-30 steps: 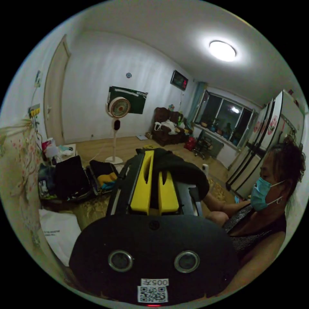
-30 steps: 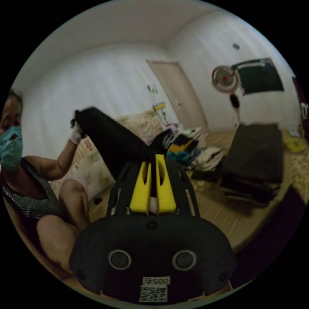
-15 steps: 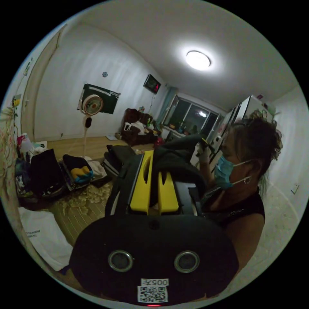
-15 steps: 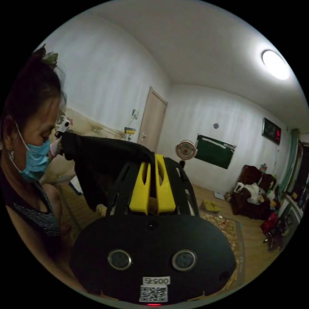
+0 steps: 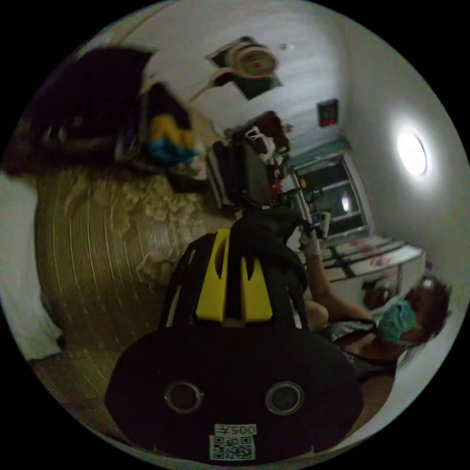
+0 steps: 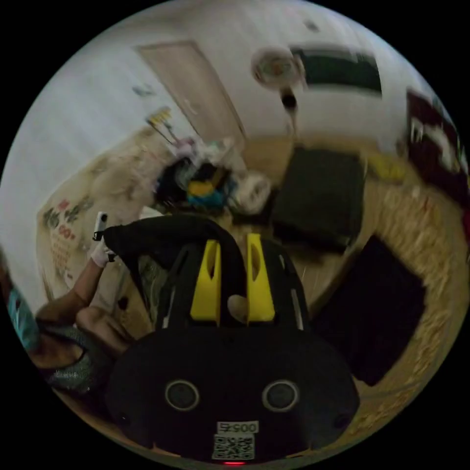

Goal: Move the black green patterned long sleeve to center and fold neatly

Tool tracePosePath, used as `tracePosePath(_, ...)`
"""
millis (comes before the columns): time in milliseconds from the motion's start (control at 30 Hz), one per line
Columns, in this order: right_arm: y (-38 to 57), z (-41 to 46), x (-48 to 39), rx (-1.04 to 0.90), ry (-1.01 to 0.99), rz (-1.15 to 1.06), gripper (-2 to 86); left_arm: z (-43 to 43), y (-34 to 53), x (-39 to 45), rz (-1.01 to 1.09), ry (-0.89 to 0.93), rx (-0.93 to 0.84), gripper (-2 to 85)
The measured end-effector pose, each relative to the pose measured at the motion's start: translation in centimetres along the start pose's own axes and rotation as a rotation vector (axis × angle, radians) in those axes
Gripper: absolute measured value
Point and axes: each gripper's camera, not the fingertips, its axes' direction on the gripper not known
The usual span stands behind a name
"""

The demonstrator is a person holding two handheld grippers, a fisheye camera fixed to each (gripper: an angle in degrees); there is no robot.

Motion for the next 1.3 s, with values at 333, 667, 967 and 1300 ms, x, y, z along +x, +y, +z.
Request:
tracePosePath(333, -3.7, 17.5, 13.1, -0.168, -0.292, 0.194, -0.7, 12.9, 4.8, -10.8, -0.074, -0.335, -0.058, 3.2)
tracePosePath(667, -15.8, 31.2, 12.2, -0.421, -0.138, -0.158, -0.2, 20.2, 3.8, -3.4, 0.38, -0.691, 0.105, -0.4)
tracePosePath(967, -22.9, 37.4, 16.1, -0.343, -0.267, -0.05, -0.5, 40.8, 6.0, -6.3, 0.618, -0.867, -0.487, 0.0)
tracePosePath(1300, -31.2, 40.6, 18.1, -0.121, -0.198, 0.032, -0.7, 40.8, 0.0, -8.6, 0.392, -0.916, -0.185, 1.2)
